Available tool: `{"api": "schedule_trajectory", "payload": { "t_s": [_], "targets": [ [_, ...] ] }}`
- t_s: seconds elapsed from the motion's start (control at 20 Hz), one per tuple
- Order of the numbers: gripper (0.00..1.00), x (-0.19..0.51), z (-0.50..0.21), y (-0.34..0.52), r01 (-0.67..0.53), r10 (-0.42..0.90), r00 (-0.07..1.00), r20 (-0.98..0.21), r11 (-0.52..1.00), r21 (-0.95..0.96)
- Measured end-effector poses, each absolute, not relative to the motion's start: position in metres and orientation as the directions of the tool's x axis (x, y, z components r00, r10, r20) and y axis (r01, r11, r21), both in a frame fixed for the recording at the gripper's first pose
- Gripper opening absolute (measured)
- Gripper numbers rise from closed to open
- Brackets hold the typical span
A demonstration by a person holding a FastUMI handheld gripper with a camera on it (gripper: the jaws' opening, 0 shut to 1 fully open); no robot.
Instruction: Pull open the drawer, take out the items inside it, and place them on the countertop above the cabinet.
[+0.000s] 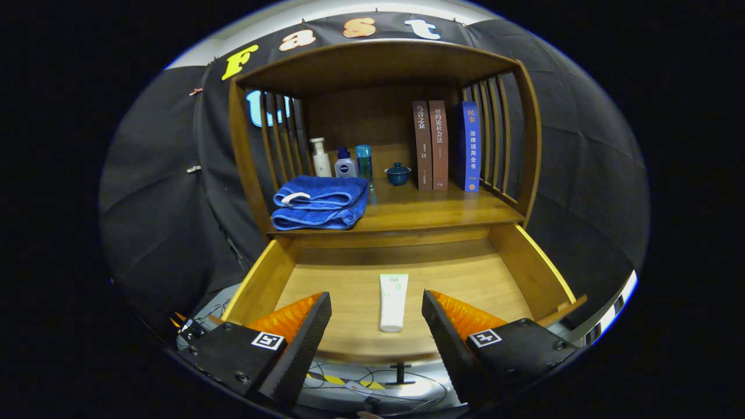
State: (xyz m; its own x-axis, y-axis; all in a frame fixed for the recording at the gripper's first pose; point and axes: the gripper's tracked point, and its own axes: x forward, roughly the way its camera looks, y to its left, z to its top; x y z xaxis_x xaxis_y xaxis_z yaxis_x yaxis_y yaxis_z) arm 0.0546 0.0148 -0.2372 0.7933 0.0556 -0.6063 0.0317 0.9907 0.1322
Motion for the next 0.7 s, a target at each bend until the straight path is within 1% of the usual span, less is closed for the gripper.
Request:
{"api": "schedule_trajectory", "payload": {
  "t_s": [0.1, 0.2, 0.35, 0.55, 0.7],
  "targets": [
    [0.99, 0.082, -0.256, 0.02, 0.016, 0.094, 0.744, -0.661, 0.987, 0.159],
    [0.99, 0.095, -0.286, 0.019, 0.031, 0.116, 0.659, -0.743, 0.983, 0.181],
    [1.0, 0.104, -0.335, 0.015, 0.111, 0.123, 0.513, -0.85, 0.972, 0.208],
    [1.0, 0.105, -0.376, 0.009, 0.148, 0.114, 0.393, -0.912, 0.971, 0.185],
    [1.0, 0.098, -0.394, 0.002, 0.134, 0.062, 0.342, -0.938, 0.984, 0.114]
  ]
}}
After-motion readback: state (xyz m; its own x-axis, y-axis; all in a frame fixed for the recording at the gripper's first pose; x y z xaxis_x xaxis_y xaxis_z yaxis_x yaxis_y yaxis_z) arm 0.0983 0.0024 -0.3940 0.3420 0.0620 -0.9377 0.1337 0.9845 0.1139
